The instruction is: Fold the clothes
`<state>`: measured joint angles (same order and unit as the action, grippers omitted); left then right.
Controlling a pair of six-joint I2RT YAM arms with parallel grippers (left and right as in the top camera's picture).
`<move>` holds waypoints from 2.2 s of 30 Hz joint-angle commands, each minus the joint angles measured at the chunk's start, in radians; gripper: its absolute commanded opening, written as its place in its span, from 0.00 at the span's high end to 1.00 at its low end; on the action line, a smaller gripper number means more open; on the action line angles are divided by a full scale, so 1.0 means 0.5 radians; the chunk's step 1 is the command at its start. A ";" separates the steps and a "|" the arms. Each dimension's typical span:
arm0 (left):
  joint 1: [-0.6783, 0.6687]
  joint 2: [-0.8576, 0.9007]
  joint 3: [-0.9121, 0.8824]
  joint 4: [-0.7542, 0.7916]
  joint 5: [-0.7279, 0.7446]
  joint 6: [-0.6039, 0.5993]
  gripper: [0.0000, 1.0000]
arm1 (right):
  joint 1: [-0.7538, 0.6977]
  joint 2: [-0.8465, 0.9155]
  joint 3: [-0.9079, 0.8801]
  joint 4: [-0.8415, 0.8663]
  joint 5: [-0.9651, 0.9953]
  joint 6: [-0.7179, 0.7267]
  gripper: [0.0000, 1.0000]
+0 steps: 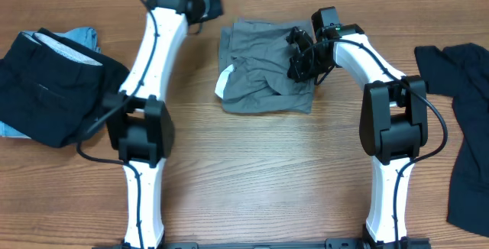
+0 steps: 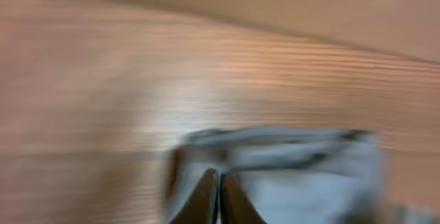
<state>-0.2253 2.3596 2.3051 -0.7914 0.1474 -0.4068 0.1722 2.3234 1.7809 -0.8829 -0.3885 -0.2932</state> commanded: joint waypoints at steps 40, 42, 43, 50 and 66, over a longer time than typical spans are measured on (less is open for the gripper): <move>-0.354 0.311 0.572 -0.619 0.050 0.378 0.94 | -0.040 -0.314 0.566 -0.888 -0.249 -0.082 0.96; -0.428 0.311 0.436 -0.538 -0.099 0.395 0.93 | -0.027 -0.314 0.557 -1.073 -0.508 -0.279 0.96; -0.443 0.311 0.379 -0.497 -0.144 0.395 0.93 | -0.018 -0.314 0.552 -1.106 -0.535 -0.320 0.96; -0.427 0.317 0.009 -0.188 -0.161 0.394 0.94 | 0.169 -0.314 0.549 -1.198 -0.414 -0.484 0.96; -0.301 0.582 -0.031 -0.200 -0.113 0.349 0.96 | 0.448 -0.327 0.317 -0.680 0.529 0.640 0.96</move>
<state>-0.4095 2.5935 2.2990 -0.8680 0.1043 -0.2295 0.3714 2.1849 2.0045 -1.2579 -0.2024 -0.0814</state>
